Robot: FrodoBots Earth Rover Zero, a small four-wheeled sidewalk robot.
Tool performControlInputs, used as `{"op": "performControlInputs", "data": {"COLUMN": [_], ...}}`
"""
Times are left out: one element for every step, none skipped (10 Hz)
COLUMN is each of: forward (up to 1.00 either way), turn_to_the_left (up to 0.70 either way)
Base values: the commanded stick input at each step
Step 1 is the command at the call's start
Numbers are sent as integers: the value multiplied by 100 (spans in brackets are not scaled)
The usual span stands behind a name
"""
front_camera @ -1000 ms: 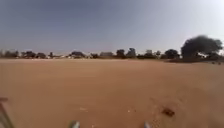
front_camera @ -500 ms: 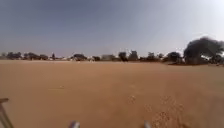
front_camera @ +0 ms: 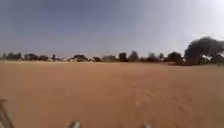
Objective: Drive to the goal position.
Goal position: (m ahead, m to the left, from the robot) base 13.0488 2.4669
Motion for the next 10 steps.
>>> {"op": "performControlInputs", "data": {"forward": [70,70,70,70,70,70,70,70,70,70], "turn_to_the_left": [0,0,0,0,0,0,0,0,0,0]}}
